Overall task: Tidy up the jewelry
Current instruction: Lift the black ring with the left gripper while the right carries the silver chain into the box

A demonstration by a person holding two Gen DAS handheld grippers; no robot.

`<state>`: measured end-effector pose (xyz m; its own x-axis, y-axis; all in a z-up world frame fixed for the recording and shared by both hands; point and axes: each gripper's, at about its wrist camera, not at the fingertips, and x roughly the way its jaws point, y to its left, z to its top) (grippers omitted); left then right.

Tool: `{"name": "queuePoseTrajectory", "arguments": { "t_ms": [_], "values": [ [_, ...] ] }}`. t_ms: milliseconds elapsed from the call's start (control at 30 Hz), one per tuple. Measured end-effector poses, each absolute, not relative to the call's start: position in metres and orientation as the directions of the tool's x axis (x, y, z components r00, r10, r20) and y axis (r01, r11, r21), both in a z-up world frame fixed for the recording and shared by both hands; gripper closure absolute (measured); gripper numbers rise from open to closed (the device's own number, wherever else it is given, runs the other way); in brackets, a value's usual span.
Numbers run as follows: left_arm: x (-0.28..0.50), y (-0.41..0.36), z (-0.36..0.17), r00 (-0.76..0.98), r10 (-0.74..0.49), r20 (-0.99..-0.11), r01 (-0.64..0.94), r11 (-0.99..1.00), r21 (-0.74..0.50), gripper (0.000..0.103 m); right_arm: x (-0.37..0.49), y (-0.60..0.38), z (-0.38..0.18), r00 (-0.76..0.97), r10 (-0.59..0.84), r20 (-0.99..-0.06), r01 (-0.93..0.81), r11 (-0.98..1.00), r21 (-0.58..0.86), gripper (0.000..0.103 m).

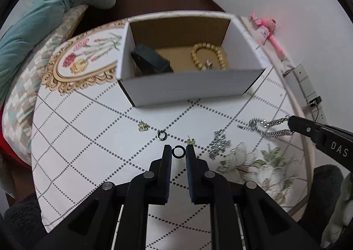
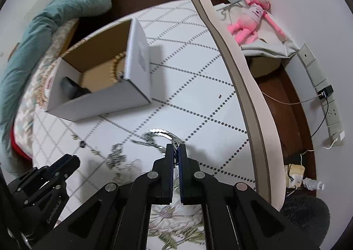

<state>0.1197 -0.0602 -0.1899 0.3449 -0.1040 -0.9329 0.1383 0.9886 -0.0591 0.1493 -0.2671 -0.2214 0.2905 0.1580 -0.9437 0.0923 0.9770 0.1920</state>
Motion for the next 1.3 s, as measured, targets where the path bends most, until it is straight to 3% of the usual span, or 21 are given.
{"name": "queuePoseTrajectory", "arguments": {
  "t_ms": [400, 733, 1300],
  "values": [
    [0.131, -0.055, -0.120, 0.461, -0.149, -0.875, 0.135, 0.986, -0.097, 0.093, 0.153, -0.251, -0.144, 0.385, 0.245, -0.890, -0.004, 0.965, 0.264, 0.099],
    [0.192, -0.036, -0.093, 0.500, -0.154, -0.852, 0.080, 0.988, -0.132, 0.093, 0.211, -0.231, -0.085, 0.467, 0.300, -0.832, -0.087, 0.952, 0.295, 0.099],
    [0.282, -0.027, -0.136, 0.336, -0.221, -0.916, 0.055, 0.975, -0.215, 0.091, 0.313, -0.209, -0.153, 0.304, 0.356, -0.884, -0.076, 0.934, 0.350, 0.099]
  ]
}}
